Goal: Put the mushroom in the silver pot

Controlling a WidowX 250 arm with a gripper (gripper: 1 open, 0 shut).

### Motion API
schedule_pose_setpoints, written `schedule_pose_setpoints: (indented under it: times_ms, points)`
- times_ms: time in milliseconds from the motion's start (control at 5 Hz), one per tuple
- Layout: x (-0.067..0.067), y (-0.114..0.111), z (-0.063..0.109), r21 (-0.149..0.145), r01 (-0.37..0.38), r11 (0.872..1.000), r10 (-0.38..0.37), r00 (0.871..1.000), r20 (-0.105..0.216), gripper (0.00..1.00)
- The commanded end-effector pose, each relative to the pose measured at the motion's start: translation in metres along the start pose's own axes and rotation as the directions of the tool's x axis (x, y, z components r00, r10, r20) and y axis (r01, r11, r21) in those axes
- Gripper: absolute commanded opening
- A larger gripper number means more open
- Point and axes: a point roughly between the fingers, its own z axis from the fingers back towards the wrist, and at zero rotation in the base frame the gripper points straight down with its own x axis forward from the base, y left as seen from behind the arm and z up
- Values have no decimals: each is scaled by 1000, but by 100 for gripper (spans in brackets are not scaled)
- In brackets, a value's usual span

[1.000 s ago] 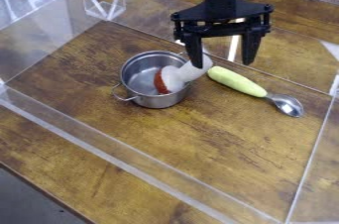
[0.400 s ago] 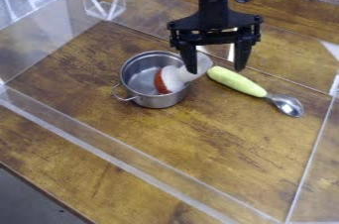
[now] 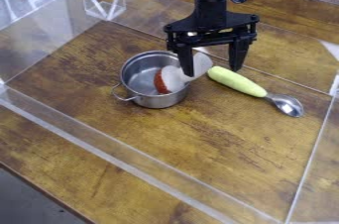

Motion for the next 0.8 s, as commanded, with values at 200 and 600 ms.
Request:
schedule_pose_setpoints:
  times_ms: [200, 600]
  points:
    - [12, -5, 29, -83, 136, 987, -134, 991, 29, 100]
    - [15, -12, 21, -89, 188, 978, -187, 982, 20, 100]
